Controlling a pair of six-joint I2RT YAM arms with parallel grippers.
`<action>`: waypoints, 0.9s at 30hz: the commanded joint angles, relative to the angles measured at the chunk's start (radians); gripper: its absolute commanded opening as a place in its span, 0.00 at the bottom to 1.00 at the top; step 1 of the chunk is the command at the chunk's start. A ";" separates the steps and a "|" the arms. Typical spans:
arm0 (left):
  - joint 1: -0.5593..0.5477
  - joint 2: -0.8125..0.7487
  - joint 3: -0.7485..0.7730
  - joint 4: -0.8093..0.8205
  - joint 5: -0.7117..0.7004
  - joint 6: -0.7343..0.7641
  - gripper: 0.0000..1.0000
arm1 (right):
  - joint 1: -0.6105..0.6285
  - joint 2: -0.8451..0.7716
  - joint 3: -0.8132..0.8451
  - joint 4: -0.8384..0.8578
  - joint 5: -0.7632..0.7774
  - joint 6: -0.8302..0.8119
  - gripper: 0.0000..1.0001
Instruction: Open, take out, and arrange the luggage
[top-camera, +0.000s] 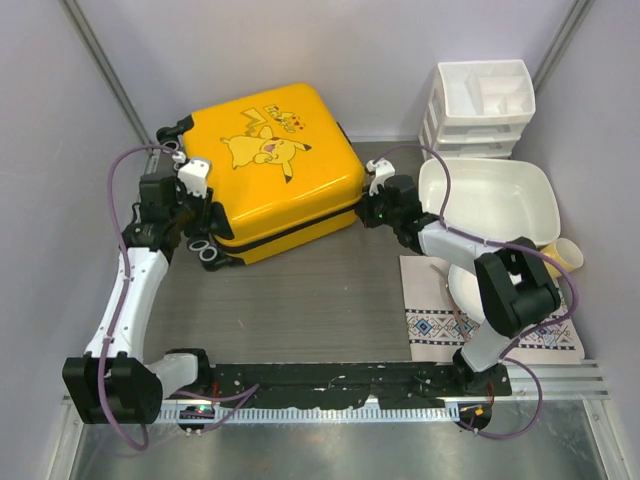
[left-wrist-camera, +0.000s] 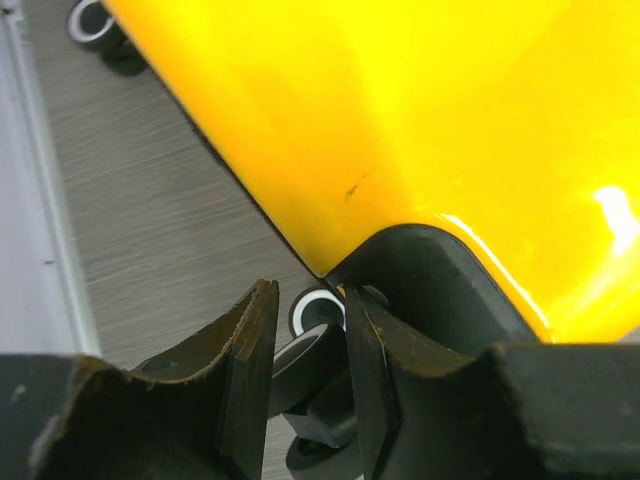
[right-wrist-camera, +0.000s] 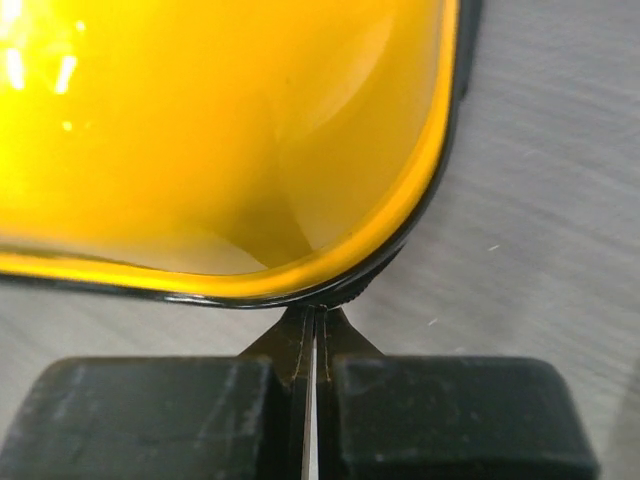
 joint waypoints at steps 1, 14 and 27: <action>-0.132 0.036 -0.103 -0.160 0.251 -0.205 0.40 | -0.020 0.069 0.155 0.180 -0.071 -0.043 0.01; -0.237 0.079 -0.117 -0.102 0.285 -0.331 0.39 | 0.256 -0.048 -0.056 0.249 -0.128 0.135 0.01; -0.337 -0.007 -0.190 -0.081 0.398 -0.260 0.38 | 0.232 0.006 0.079 0.277 -0.091 0.110 0.01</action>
